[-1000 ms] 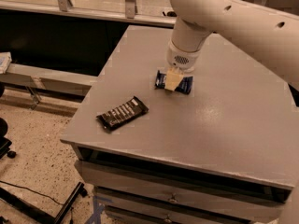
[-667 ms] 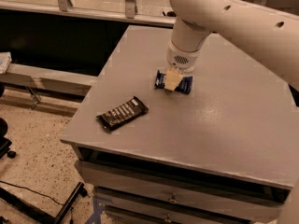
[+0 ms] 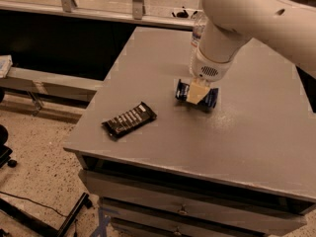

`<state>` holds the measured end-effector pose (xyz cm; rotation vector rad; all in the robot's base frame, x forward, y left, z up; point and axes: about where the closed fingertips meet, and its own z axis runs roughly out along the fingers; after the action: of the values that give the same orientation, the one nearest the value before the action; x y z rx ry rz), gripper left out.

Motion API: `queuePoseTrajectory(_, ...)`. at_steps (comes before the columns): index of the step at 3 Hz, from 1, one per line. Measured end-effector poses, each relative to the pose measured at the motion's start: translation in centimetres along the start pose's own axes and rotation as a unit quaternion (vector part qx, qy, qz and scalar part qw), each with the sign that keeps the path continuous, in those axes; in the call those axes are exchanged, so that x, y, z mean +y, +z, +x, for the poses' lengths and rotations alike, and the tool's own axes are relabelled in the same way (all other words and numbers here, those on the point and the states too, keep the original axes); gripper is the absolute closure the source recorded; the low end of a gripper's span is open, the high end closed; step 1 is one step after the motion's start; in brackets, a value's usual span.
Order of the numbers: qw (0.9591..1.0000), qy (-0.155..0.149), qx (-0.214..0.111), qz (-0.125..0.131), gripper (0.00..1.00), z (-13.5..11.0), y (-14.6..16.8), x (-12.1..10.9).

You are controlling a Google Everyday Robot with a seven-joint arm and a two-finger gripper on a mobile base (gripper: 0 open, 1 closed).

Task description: Pick rxbar blueberry

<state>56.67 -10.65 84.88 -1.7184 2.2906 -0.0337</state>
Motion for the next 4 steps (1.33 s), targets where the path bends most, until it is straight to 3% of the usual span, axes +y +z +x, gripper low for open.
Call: queuePoseTrajectory(4,0.9990,0.040,-0.011,0.015,1.00,4.7,-2.4,1.9)
